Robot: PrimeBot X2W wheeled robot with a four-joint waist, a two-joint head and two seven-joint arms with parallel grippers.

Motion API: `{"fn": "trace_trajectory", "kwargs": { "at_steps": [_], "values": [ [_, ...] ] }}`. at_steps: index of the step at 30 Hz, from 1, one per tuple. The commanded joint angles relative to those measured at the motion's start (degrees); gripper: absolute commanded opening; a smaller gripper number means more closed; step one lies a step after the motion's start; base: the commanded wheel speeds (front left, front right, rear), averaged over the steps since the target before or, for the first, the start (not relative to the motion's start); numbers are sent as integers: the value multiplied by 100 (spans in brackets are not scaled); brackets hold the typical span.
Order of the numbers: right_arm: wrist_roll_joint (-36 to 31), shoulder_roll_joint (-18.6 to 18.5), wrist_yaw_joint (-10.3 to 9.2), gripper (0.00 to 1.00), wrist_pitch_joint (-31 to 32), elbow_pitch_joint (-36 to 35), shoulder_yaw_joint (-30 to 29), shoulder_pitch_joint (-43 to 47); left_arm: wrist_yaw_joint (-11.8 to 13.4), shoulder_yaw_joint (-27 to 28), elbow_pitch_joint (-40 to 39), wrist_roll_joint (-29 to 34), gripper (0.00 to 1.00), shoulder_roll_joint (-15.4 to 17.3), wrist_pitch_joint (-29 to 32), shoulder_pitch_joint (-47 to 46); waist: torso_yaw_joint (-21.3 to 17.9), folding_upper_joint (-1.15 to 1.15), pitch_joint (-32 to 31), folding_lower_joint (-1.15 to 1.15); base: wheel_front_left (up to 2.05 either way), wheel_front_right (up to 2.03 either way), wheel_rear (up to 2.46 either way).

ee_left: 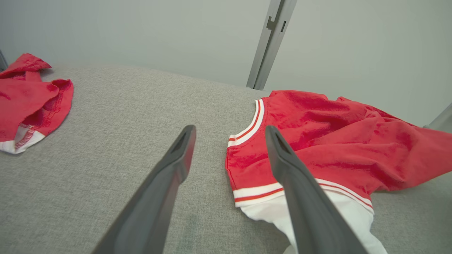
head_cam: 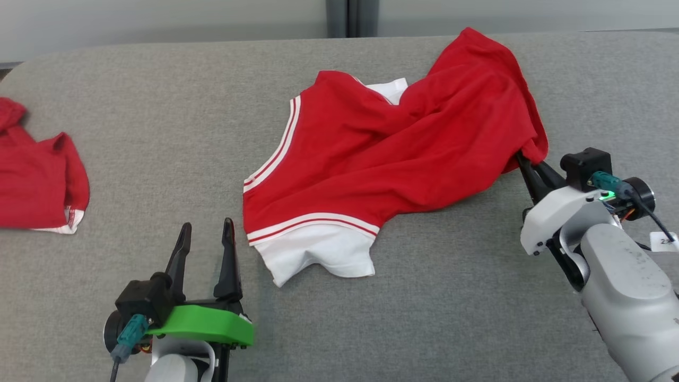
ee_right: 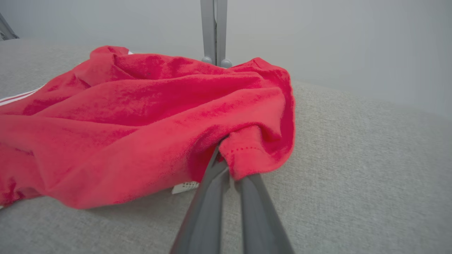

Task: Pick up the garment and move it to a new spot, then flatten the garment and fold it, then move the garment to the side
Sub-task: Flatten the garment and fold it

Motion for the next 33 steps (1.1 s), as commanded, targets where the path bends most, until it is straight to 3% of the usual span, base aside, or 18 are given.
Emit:
{"fn": "trace_trajectory", "kwargs": {
  "at_steps": [1, 9, 15, 16, 17, 18, 26, 33],
  "values": [
    [150, -203, -8, 0, 85, -327, 74, 175, 23, 42, 4, -12, 100, 18, -3, 87, -420, 0, -229, 0, 0, 0, 0],
    [729, -1111, -8, 0, 1421, -2800, -92, 1293, 60, 190, -53, -14, 100, 18, -3, 178, -946, 0, -369, 0, 0, 0, 0],
    [702, -1433, -8, 0, 2418, -3866, -628, 2184, 3, 195, -71, 37, 100, 19, -3, 60, -918, 0, -247, 0, 0, 0, 0],
    [753, -1371, -8, 10, 2545, -3921, -709, 2313, 3, 205, -64, 46, 100, 20, -3, 48, -897, 0, -223, 0, 0, 0, 0],
    [791, -1333, -8, 38, 2627, -3932, -754, 2407, -2, 216, -55, 49, 100, 20, -3, 38, -881, 0, -205, 0, 0, 0, 0],
    [790, -1310, -8, 100, 2686, -3901, -838, 2488, -11, 221, -45, 46, 100, 20, -3, 27, -860, 0, -187, 0, 0, 0, 0],
    [505, -1262, -8, 100, 2657, -3449, -1356, 2835, -26, 203, 11, 8, 100, 19, -3, -23, -723, 0, -186, 0, 0, 0, 0],
    [145, -1193, -8, 100, 2293, -3760, -2012, 2715, -26, 170, 94, -25, 100, 19, -3, 75, -666, 0, -313, 0, 0, 0, 0]
  ]
}}
